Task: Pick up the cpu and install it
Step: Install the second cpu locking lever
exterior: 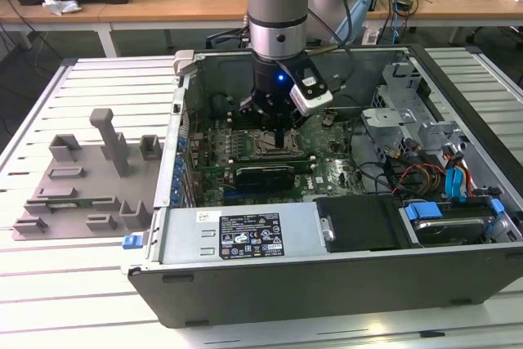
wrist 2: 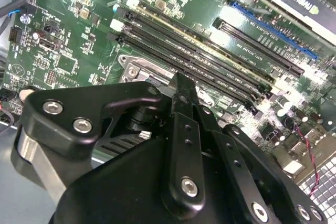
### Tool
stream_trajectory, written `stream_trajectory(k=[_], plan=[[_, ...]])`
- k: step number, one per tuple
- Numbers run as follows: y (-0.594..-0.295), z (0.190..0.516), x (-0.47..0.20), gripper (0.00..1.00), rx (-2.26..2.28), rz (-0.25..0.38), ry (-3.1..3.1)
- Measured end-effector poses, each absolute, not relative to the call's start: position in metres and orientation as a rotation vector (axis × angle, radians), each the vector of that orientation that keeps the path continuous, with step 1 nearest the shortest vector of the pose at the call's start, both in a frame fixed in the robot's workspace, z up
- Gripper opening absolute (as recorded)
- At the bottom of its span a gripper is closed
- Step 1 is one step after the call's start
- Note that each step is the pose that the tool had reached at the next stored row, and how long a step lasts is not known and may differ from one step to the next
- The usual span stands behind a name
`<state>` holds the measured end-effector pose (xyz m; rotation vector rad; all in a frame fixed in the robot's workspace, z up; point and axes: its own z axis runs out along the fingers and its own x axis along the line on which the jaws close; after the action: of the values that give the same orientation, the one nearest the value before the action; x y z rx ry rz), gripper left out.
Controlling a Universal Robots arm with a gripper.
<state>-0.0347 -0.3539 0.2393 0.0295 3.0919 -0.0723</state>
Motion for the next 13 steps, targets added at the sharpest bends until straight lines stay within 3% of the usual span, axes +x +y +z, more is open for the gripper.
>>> stream_trajectory(k=[13], plan=[[-0.3602, 0.2349, -0.0419, 0.11, 0.033, 0.070, 3.089]])
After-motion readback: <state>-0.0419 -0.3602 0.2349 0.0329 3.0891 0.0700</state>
